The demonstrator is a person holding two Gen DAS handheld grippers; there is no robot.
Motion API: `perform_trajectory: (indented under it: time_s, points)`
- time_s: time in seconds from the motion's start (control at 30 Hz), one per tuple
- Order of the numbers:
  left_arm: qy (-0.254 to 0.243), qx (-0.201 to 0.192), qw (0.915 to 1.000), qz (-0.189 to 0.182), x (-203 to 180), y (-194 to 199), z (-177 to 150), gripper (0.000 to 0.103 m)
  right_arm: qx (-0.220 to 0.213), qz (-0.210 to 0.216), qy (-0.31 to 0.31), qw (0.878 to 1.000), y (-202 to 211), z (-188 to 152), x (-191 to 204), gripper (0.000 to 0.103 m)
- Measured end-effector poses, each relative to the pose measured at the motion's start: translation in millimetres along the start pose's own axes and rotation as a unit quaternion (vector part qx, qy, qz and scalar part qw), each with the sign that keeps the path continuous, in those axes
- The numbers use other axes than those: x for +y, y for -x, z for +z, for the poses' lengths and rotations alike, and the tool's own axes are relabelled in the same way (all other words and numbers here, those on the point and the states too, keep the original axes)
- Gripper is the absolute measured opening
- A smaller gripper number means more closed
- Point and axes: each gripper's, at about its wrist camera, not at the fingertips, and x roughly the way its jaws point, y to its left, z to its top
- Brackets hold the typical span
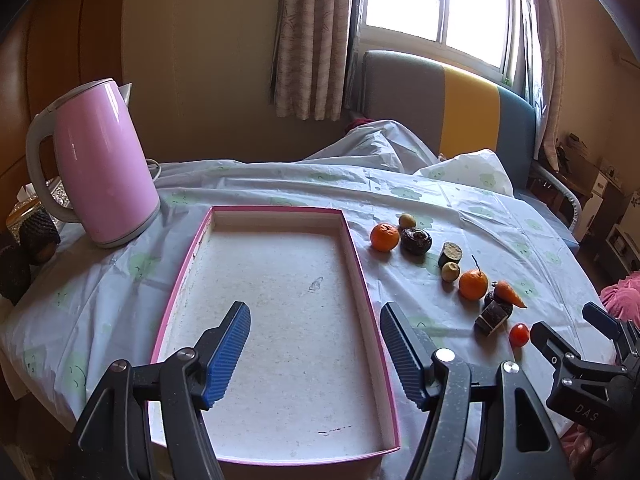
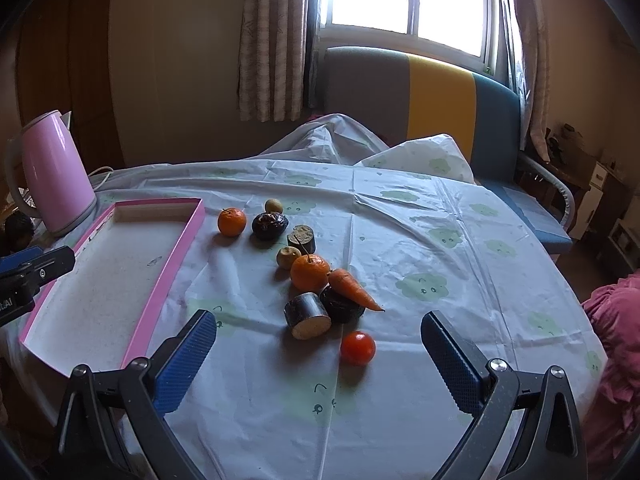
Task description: Organize fruits
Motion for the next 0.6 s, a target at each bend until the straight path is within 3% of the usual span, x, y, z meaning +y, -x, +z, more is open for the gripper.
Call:
perform_trajectory:
  time_s: [0.2,0.47,0.6]
  points:
    - [-0.015,0.005,0.9999,-0.003,-8,-2,-2,0.069,0.006,-0.004,-0.015,1.0,-3,-6,-15,0.095]
    - [-0.033,0.022,0.9992,-0.011,-20,-10,-4,0.069,0.025,-0.009,-0.031,0.999,-13,-15,-33,0.066]
    - [-0.042,0.03,0.9986,-0.015,-27,-14,-4,0.069,0.029,-0.006,-0.04,0.999,-16,-17,-41,0.061]
